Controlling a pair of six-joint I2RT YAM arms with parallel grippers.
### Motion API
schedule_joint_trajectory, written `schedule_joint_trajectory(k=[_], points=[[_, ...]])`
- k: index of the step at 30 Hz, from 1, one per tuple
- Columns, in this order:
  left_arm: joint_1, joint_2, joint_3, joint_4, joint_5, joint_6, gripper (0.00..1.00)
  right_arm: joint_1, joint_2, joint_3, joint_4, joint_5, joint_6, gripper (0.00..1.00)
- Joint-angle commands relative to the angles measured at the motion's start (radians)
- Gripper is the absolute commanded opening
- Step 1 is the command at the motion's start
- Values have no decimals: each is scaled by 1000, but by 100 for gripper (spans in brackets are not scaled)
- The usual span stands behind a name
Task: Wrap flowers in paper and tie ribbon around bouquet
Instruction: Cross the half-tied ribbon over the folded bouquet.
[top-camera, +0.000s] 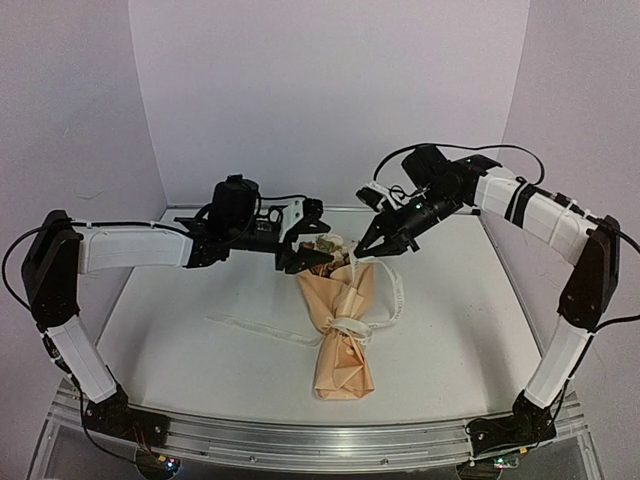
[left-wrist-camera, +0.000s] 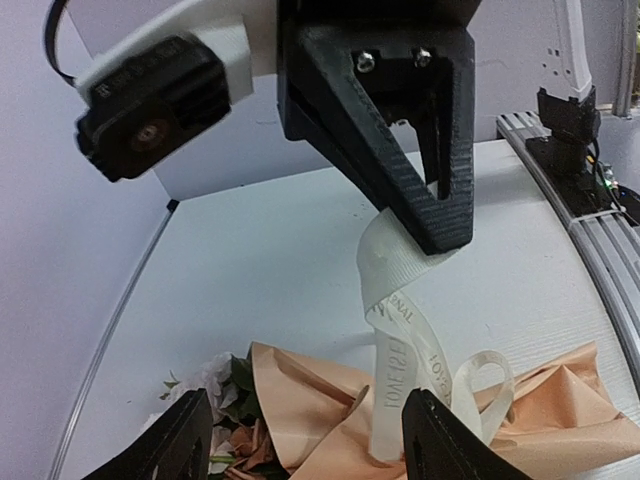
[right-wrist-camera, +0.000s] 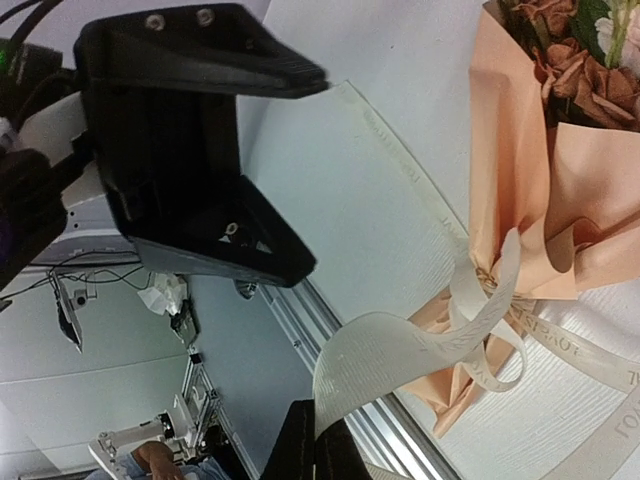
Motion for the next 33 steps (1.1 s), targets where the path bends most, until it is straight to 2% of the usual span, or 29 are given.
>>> schedule_joint_trajectory(k=[1,7,11,16,18,22,24,27,29,33], points=[[-27,44,72,-48,79,35,67,16,25,58,-56,-54,-61,0],[-38,79,100,-2,113,-8,66,25,51,88,-85,-55,-79,0],[-43,107,115,29,123,-41,59,30,65,96,-93,-45,-84,0],[-48,120,110,80,125,-94,44,31,76,99,-95,-26,-88,0],[-53,121,109,78,118,-97,35,32,76,96,-95,-6,-89,0],[-57,118,118,51,89,-123,10,32,70,88,-95,62,-89,2],[-54,125,158,-18,50,-166,1,31,54,71,-95,120,-87,15],[-37,140,220,-103,-7,-241,0,31,-11,3,-91,252,-87,44],[-22,140,226,-121,-31,-286,0,31,-68,-43,-82,350,-77,59],[-2,144,246,-177,-106,-346,0,30,-186,-182,-39,447,-21,66]])
